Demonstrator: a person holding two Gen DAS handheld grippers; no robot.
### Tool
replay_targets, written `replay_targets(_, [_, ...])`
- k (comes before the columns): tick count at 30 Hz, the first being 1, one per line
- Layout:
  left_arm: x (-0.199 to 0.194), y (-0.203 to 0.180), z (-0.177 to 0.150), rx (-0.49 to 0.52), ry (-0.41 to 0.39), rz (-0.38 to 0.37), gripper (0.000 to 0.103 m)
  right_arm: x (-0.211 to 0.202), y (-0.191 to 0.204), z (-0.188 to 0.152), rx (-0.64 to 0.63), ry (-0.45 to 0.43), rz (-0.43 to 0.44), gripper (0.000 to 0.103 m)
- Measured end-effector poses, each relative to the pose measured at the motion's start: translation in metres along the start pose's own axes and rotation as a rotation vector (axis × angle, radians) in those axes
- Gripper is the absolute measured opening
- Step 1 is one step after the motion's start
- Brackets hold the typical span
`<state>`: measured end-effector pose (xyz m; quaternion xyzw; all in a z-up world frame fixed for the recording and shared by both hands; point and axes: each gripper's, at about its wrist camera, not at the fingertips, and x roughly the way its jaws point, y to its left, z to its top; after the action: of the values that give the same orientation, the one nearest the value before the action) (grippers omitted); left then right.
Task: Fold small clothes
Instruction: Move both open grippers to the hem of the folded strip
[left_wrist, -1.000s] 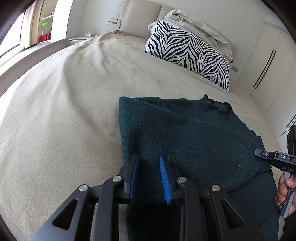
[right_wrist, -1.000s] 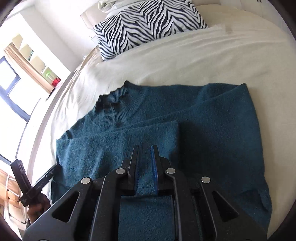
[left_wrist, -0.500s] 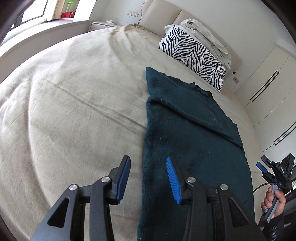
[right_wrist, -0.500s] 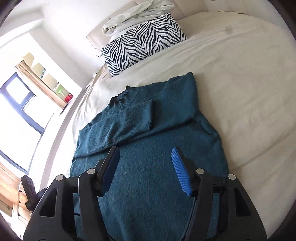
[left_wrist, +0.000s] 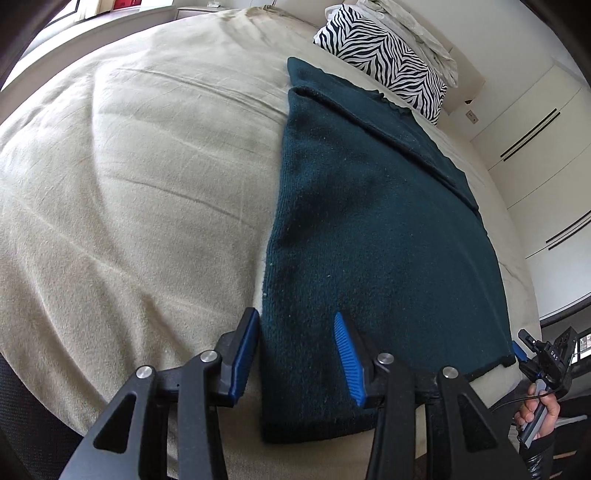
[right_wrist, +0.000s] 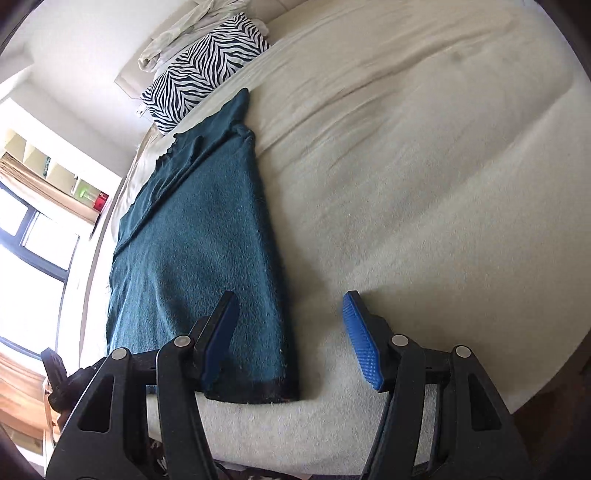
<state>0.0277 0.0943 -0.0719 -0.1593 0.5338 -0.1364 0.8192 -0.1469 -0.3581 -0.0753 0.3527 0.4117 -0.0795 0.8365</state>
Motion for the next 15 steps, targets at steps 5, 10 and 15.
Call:
replay_targets(5, [-0.006,0.002,-0.011,-0.001,0.037,-0.042,0.062,-0.004,-0.002,-0.009,0.029,0.023,0.057,0.058])
replay_targets(10, [-0.009,0.005,-0.017,-0.019,0.057,-0.051,0.062,-0.003,0.006,-0.013,0.021,0.049,0.083,0.058])
replay_targets(15, [-0.006,0.003,-0.015,-0.014,0.068,-0.019,0.054,-0.001,0.006,-0.011,0.040,0.060,0.100,0.058])
